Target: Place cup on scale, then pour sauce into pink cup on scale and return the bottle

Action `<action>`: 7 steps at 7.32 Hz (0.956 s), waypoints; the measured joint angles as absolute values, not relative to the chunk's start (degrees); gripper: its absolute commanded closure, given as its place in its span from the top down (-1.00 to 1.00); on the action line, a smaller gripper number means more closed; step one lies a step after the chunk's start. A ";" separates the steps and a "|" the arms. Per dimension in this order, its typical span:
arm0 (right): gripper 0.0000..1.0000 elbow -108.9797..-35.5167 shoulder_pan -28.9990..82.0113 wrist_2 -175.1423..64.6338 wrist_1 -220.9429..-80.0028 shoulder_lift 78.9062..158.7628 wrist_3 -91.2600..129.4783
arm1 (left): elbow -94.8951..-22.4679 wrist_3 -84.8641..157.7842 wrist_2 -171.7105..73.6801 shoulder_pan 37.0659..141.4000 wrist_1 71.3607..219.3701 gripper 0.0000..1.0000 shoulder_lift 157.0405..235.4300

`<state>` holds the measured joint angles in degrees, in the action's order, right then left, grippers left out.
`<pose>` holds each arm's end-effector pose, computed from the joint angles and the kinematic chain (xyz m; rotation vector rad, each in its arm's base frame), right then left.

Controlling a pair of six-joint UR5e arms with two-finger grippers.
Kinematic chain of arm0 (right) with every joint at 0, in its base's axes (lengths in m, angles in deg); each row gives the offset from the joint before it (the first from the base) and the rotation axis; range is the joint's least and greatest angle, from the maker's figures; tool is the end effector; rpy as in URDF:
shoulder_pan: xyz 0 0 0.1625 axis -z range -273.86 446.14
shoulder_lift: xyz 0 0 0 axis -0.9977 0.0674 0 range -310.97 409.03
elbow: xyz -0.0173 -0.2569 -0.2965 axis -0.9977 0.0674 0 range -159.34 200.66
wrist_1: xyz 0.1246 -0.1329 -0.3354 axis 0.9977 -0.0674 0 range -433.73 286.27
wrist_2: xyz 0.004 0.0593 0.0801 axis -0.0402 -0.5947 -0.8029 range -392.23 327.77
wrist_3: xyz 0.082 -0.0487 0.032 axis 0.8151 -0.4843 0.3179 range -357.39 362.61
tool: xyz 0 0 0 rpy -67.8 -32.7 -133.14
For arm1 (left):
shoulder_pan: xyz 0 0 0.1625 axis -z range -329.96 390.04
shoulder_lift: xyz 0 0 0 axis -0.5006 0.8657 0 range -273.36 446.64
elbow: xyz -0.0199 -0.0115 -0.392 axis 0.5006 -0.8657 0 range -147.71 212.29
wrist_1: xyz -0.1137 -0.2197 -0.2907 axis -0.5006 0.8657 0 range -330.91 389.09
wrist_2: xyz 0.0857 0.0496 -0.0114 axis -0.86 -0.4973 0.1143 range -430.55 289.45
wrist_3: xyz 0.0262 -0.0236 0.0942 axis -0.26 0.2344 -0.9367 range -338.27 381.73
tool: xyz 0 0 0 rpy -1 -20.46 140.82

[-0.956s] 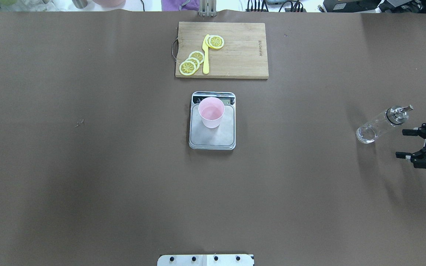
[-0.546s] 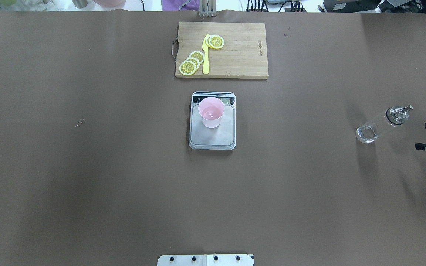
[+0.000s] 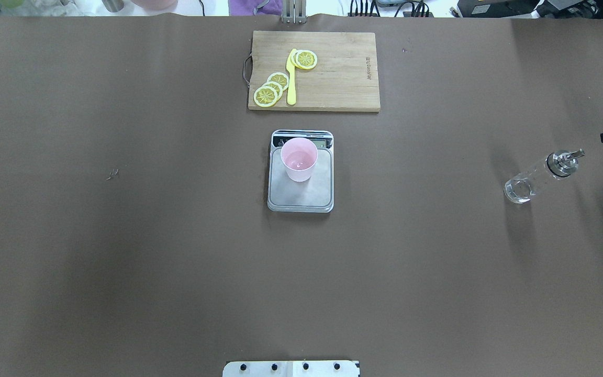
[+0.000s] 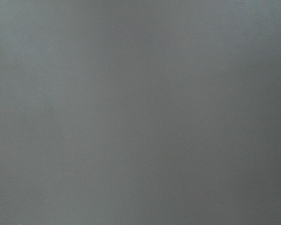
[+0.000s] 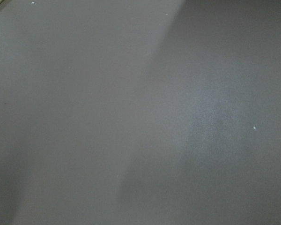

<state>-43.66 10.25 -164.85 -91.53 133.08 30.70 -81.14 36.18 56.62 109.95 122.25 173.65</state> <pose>-0.0579 -0.4977 0.6399 0.5623 -0.9533 -0.1216 0.0054 -0.4441 0.4633 0.2522 0.7088 0.0611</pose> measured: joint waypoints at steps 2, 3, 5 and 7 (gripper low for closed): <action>1.00 -44.54 9.36 -166.44 -108.85 127.21 29.64 | -81.09 36.46 56.69 109.98 122.39 0.96 173.51; 1.00 -45.29 8.93 -166.87 -117.86 124.97 26.40 | -81.20 36.48 57.14 109.96 122.48 0.96 173.40; 1.00 -48.58 6.32 -166.85 -136.92 122.45 12.56 | -80.87 36.48 60.66 109.91 122.51 0.96 173.19; 1.00 -56.32 2.30 -166.18 -147.76 125.96 3.67 | -78.29 36.34 62.20 109.75 122.29 0.96 173.36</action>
<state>-56.32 2.30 -166.18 -147.76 125.96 3.67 -78.29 36.34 62.20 109.75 122.29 173.36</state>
